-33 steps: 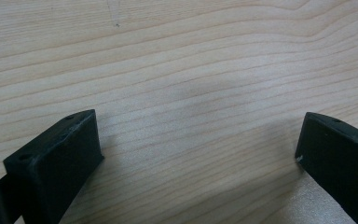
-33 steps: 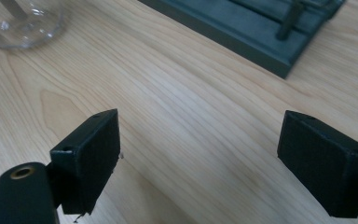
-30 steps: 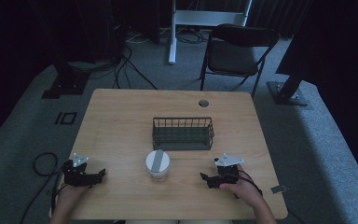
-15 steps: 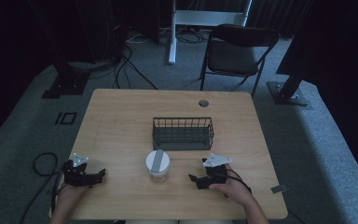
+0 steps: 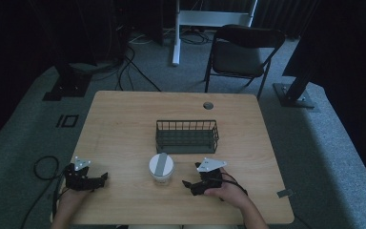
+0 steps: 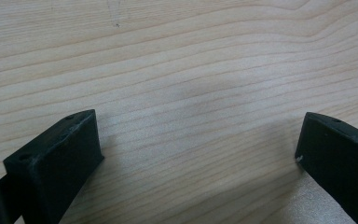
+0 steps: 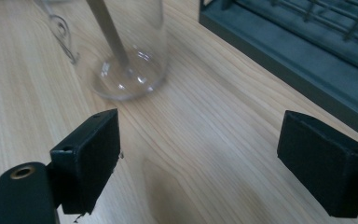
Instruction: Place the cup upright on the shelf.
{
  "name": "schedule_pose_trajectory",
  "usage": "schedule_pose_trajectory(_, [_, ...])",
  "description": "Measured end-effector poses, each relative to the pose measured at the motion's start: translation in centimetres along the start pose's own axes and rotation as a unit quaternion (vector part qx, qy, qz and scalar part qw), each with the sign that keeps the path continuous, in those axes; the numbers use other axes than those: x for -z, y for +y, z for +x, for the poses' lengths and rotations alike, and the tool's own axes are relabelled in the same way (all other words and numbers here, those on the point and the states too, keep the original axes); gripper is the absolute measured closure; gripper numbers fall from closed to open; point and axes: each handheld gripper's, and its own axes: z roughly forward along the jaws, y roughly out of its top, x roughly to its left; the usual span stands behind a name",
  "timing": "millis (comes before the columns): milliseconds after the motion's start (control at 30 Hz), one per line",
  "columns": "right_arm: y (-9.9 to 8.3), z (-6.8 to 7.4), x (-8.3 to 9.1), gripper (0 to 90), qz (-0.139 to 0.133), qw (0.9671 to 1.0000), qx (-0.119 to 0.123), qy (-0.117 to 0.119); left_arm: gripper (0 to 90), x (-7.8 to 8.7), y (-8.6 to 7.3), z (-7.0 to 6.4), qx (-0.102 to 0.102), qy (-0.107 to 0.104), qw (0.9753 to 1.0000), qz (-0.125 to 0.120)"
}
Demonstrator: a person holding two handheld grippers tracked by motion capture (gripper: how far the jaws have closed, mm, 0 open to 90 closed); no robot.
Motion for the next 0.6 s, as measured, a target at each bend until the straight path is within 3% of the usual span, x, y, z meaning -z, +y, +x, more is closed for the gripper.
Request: schedule_pose_trajectory(600, [1.9,2.1,-1.9,13.1,-0.019,0.9986,0.025,0.041,0.2,0.0,0.0,0.0,0.000,0.000,1.0000,0.000])
